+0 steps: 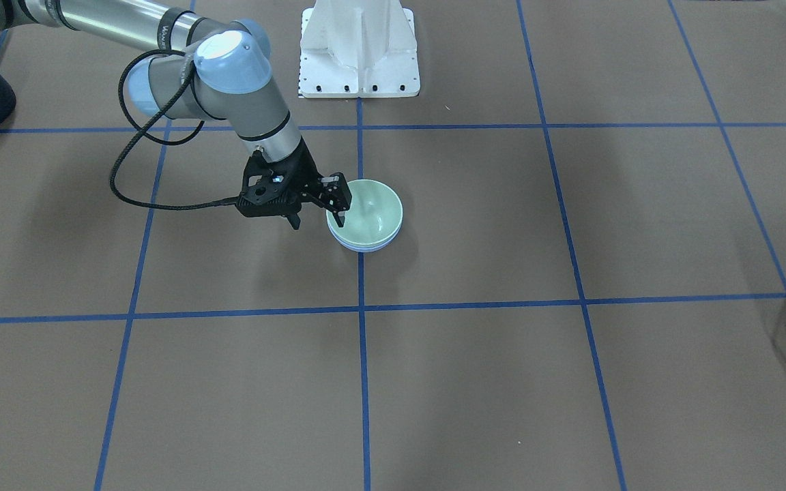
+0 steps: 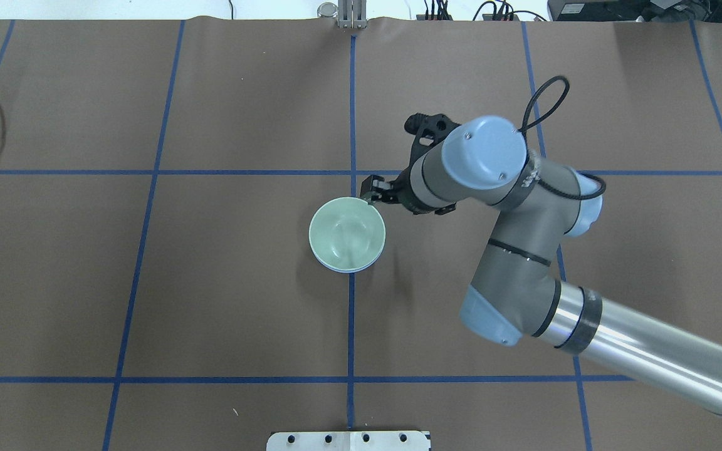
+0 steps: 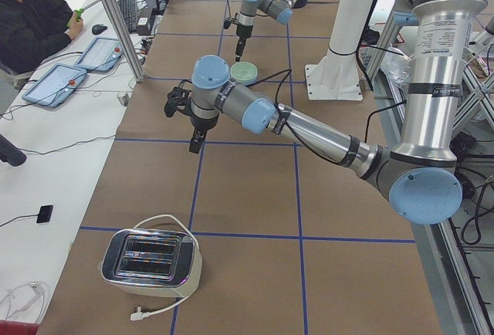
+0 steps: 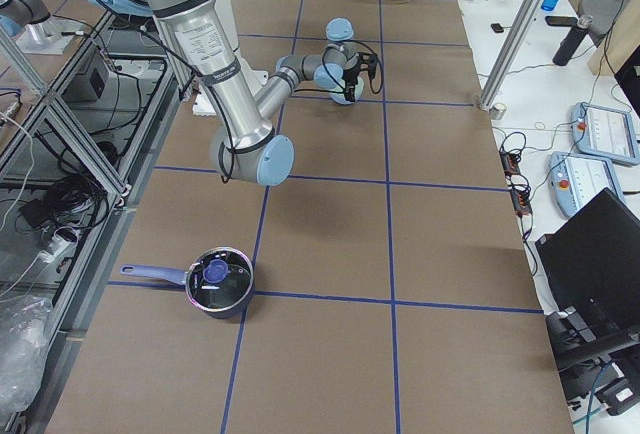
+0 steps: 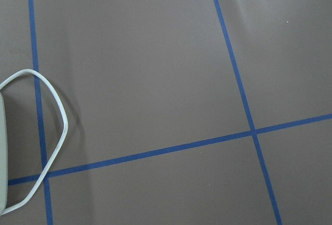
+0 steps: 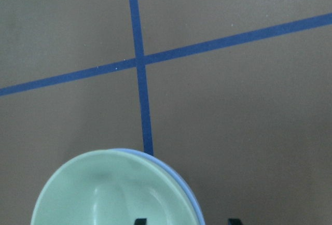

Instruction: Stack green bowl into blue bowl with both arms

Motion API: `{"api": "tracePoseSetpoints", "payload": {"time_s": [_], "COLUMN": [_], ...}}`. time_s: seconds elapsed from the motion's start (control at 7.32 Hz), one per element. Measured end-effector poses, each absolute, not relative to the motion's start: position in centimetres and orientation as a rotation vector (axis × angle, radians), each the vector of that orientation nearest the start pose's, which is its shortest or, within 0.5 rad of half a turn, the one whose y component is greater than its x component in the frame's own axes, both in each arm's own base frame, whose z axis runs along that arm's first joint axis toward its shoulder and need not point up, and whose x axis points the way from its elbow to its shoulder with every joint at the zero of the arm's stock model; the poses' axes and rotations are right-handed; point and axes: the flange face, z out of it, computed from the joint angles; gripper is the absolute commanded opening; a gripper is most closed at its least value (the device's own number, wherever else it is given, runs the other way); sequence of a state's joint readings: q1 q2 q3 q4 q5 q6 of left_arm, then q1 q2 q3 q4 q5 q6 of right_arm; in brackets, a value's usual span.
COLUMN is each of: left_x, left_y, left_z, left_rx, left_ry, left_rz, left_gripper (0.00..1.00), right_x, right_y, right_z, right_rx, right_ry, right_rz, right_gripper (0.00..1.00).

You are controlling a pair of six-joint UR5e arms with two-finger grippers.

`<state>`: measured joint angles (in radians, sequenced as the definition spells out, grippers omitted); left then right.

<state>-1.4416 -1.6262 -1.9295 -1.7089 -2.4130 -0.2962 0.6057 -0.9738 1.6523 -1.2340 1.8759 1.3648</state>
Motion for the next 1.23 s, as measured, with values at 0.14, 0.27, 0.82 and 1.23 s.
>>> {"api": "tracePoseSetpoints", "payload": {"time_s": [0.14, 0.27, 0.82, 1.23], "left_x": [0.5, 0.1, -2.3, -3.4], "left_y": [-50.6, -50.6, -49.3, -48.9], "left_z": [43.4, 43.9, 46.7, 47.8], "left_rx": [0.337, 0.343, 0.357, 0.365], "left_ry": [0.906, 0.9, 0.871, 0.858], "left_rz": [0.087, 0.1, 0.132, 0.143], "left_gripper": [0.99, 0.99, 0.99, 0.99], "right_x": [-46.2, -41.7, -25.4, -15.6], "right_y": [-50.0, -53.0, -60.8, -61.2], "right_z": [24.5, 26.5, 34.5, 39.4], "right_rx": [0.147, 0.168, 0.232, 0.199], "right_ry": [-1.032, -1.017, -0.95, -0.929], "right_rz": [0.177, 0.128, 0.037, 0.139], "right_gripper": [1.0, 1.0, 1.0, 1.0]}}
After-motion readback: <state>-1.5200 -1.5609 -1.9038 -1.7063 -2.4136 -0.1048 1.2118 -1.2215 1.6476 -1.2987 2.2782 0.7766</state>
